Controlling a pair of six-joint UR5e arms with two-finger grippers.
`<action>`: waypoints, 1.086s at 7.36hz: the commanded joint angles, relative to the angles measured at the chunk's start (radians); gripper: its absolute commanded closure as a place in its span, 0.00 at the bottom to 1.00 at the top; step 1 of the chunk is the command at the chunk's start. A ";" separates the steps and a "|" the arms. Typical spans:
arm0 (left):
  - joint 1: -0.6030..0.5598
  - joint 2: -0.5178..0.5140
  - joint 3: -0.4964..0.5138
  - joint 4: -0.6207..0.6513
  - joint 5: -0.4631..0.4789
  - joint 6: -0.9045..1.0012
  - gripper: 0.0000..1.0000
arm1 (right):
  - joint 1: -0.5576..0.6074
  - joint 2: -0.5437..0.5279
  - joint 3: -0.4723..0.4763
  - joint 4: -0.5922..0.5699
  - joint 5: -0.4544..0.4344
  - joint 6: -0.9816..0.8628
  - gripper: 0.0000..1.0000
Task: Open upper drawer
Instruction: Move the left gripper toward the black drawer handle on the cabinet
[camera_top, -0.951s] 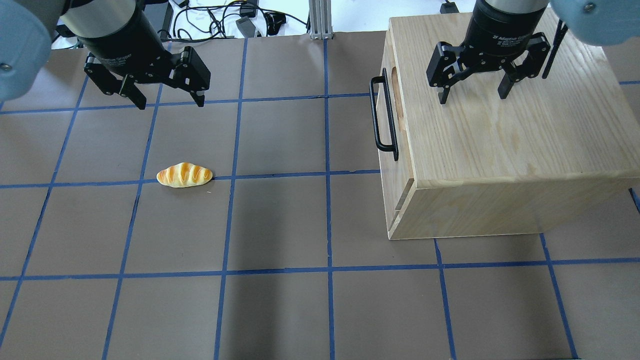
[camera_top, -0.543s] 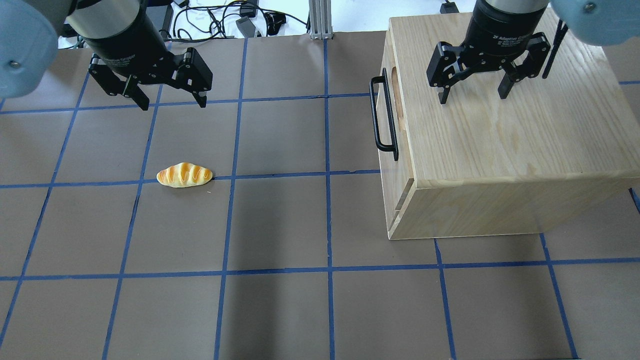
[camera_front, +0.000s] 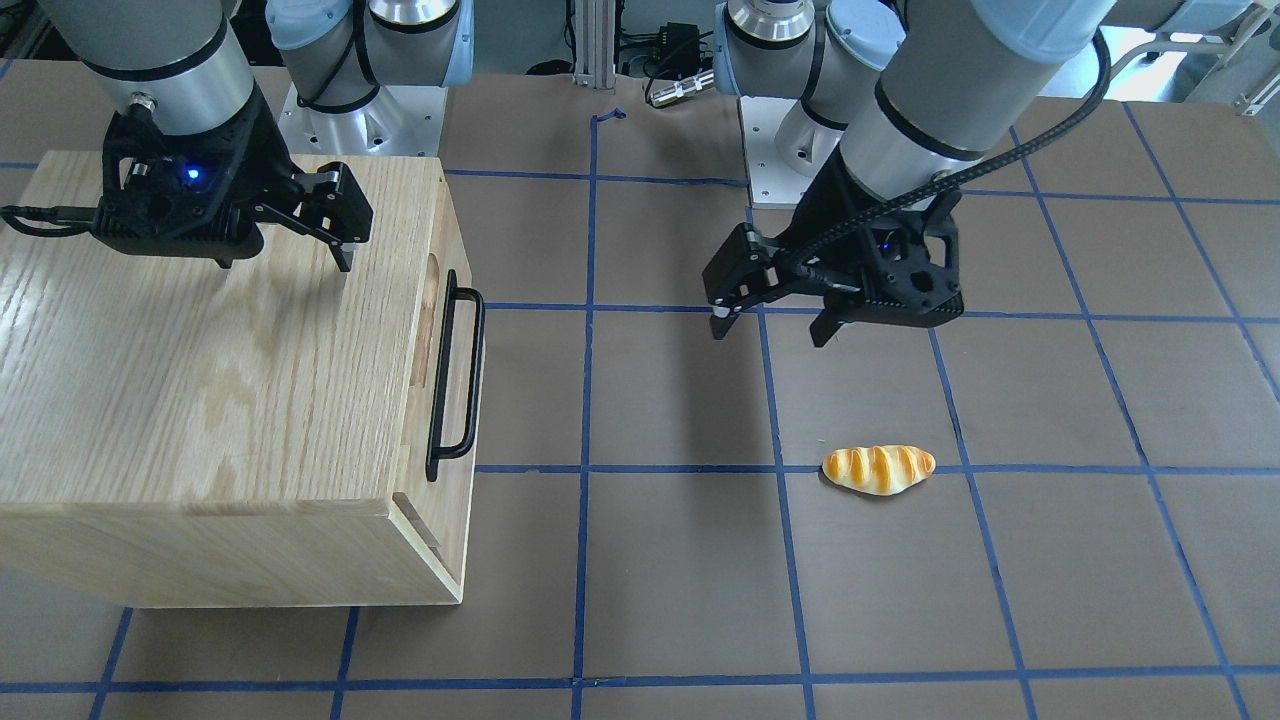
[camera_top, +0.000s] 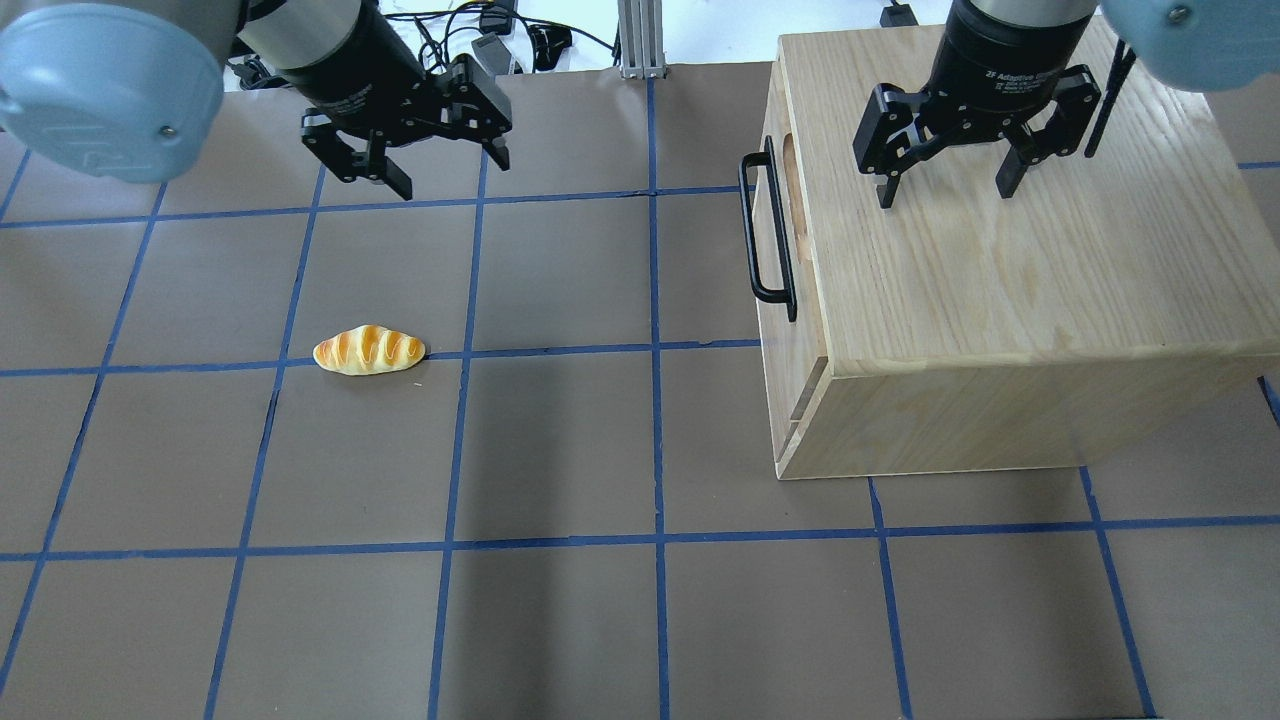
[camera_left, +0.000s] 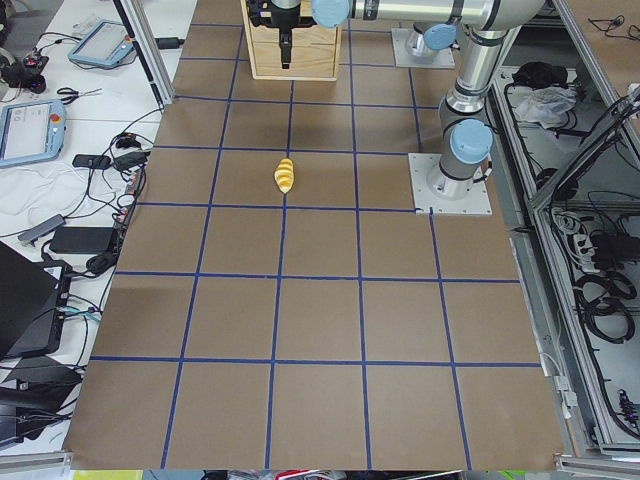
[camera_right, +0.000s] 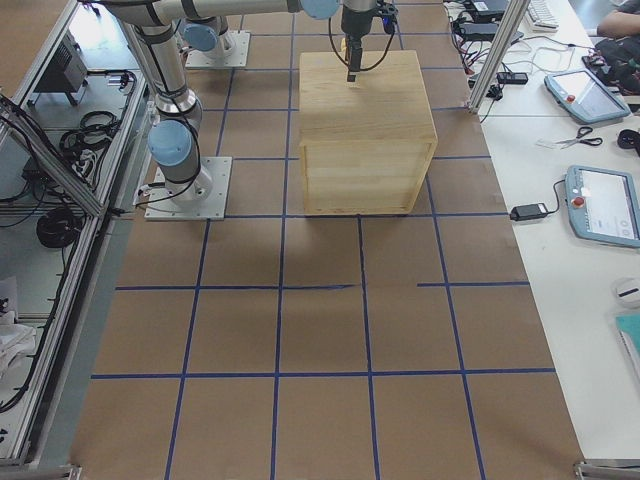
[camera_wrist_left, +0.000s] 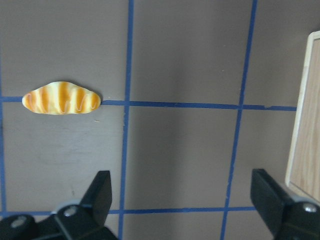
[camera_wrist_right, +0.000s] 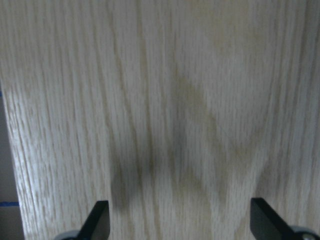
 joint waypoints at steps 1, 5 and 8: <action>-0.113 -0.075 -0.001 0.098 -0.086 -0.067 0.01 | 0.001 0.000 0.000 0.000 0.000 0.001 0.00; -0.227 -0.160 -0.002 0.219 -0.143 -0.275 0.00 | 0.001 0.000 0.000 0.000 0.000 -0.001 0.00; -0.261 -0.205 -0.004 0.271 -0.150 -0.280 0.01 | -0.001 0.000 0.000 0.000 0.000 0.001 0.00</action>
